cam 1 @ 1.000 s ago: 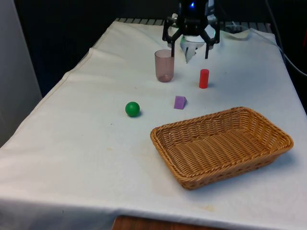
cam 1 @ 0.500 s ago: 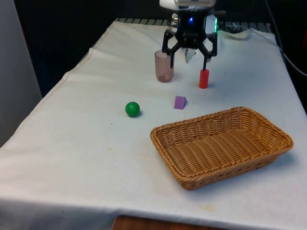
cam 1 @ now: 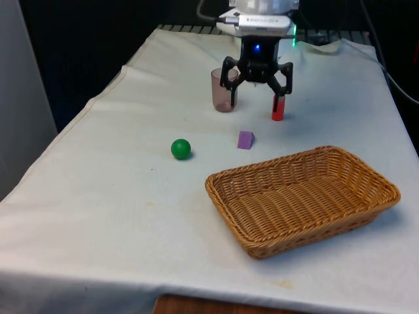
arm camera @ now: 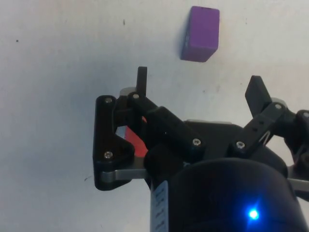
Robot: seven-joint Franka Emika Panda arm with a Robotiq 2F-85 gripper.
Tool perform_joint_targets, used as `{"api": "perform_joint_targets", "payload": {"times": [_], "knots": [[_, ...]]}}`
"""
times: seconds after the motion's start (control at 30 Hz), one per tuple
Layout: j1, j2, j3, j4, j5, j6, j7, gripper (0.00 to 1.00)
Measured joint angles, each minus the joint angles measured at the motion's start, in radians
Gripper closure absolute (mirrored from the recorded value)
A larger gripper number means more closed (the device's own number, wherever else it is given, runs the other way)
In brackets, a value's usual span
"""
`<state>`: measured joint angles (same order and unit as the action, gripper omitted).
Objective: Pick up the triangular block and place it into the basket.
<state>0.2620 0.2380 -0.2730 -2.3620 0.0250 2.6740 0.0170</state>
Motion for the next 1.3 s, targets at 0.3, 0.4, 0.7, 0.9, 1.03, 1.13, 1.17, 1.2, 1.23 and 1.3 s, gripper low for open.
{"api": "perform_joint_targets", "payload": {"times": [0.3, 0.4, 0.7, 0.9, 1.03, 1.13, 1.17, 1.2, 1.23, 1.3], "knots": [[-0.001, 0.042, 0.0, 0.003, 0.032, 0.027, 0.0, 0.0], [0.0, 0.057, 0.001, 0.003, 0.04, 0.039, 0.0, 0.0], [0.0, 0.096, 0.005, 0.004, 0.054, 0.077, 0.0, 0.0], [0.0, 0.115, 0.006, 0.009, 0.057, 0.092, 0.0, 0.0], [0.0, 0.138, 0.006, 0.01, 0.057, 0.117, -0.001, 0.0], [-0.001, 0.153, 0.006, 0.013, 0.057, 0.131, -0.001, 0.0], [-0.001, 0.153, 0.006, 0.013, 0.057, 0.131, -0.001, 0.0], [-0.001, 0.157, 0.006, 0.015, 0.057, 0.134, -0.001, 0.0], [-0.001, 0.162, 0.006, 0.016, 0.057, 0.136, -0.001, 0.0], [-0.001, 0.171, 0.006, 0.018, 0.057, 0.143, -0.001, 0.01]]}}
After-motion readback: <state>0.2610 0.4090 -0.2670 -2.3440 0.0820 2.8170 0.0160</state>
